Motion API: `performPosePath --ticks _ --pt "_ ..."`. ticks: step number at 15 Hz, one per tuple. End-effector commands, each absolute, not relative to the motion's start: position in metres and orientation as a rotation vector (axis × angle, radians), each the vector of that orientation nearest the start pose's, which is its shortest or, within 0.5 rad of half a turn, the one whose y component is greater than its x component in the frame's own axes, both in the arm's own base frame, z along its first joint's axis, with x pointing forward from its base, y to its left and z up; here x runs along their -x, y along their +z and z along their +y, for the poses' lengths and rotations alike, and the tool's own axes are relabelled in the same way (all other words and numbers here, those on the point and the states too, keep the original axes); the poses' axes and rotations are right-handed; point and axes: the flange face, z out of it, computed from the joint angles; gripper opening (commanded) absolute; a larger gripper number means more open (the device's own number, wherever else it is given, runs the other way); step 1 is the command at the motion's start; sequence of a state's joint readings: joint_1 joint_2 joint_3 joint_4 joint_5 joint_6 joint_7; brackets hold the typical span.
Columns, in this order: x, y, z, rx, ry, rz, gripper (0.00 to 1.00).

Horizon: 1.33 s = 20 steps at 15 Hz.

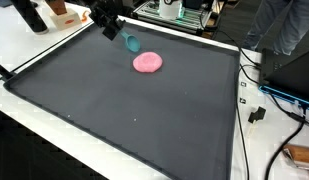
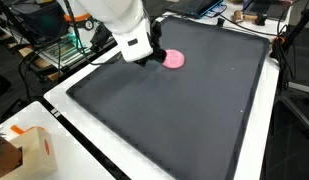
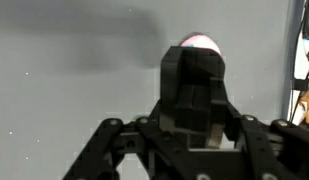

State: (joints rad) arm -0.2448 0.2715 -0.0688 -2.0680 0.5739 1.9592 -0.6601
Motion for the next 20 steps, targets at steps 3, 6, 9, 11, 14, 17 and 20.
performPosePath --ticks 3,6,9,11,14,17,20 --pt "-0.561 0.307 -0.111 2.610 0.169 0.017 0.29" --pt "-0.576 0.320 -0.085 2.668 0.198 0.011 0.29" --pt "-0.589 0.328 -0.051 2.757 0.245 -0.025 0.29" --pt "-0.596 0.336 -0.023 2.824 0.272 -0.072 0.29" --pt "-0.603 0.344 0.020 2.925 0.306 -0.163 0.29" --pt "-0.608 0.349 0.066 3.042 0.333 -0.289 0.29" --pt "-0.606 0.346 0.113 3.139 0.368 -0.426 0.29"
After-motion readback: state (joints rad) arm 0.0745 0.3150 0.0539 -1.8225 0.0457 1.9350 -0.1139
